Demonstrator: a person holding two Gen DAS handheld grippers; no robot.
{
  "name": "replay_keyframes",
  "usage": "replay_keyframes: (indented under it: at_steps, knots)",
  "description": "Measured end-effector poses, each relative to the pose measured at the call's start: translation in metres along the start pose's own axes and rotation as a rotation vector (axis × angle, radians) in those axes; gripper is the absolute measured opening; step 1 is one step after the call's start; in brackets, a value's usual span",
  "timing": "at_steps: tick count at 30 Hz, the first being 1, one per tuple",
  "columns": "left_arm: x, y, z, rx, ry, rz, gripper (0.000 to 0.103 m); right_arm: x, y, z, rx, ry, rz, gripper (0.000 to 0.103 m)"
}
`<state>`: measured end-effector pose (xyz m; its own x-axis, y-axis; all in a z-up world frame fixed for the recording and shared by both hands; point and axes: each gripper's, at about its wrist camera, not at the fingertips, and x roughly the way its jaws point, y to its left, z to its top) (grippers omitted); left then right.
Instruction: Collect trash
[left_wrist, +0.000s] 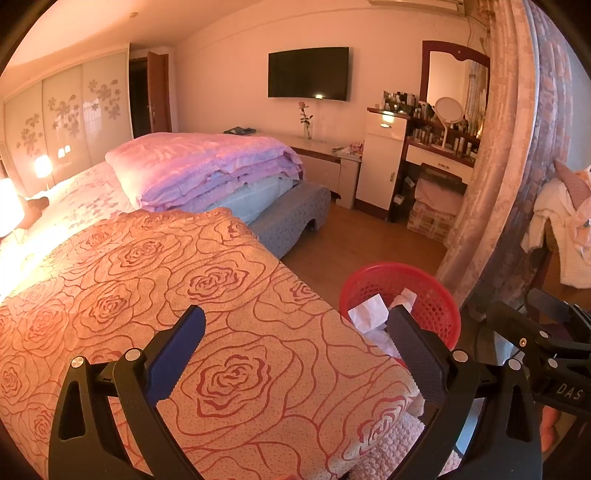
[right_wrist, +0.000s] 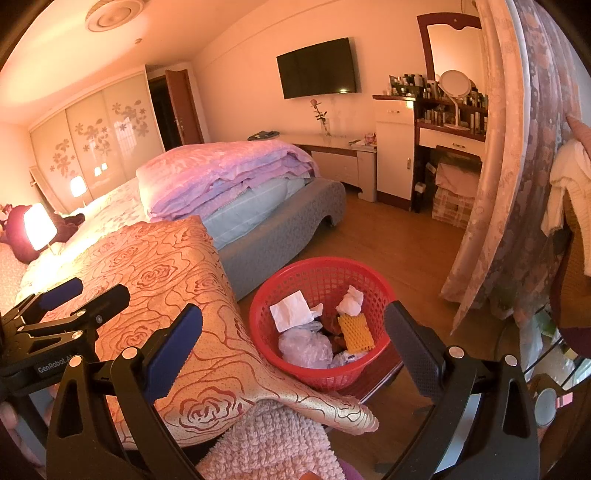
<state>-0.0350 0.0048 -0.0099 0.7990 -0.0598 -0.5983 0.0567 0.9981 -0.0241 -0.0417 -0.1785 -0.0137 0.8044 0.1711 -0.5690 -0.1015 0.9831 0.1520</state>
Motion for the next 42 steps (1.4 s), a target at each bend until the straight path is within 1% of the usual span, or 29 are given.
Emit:
replay_keyframes:
  at_steps: [28,34,40,42]
  knots:
    - [0.003,0.001,-0.003,-0.002,0.006,0.000,0.095,-0.002,0.001,-0.002,0.002,0.007,0.000,0.096]
    - [0.005,0.005,-0.006,-0.013,0.016,-0.019,0.095,-0.002,0.000,-0.002,0.003,0.010,-0.003,0.096]
    - [0.001,0.014,-0.006,-0.035,-0.011,-0.018,0.095,-0.009,0.005,-0.015,0.003,0.014,-0.014,0.096]
    - [-0.002,0.018,-0.005,-0.042,-0.019,-0.011,0.095,-0.003,0.004,-0.015,-0.001,0.021,-0.013,0.096]
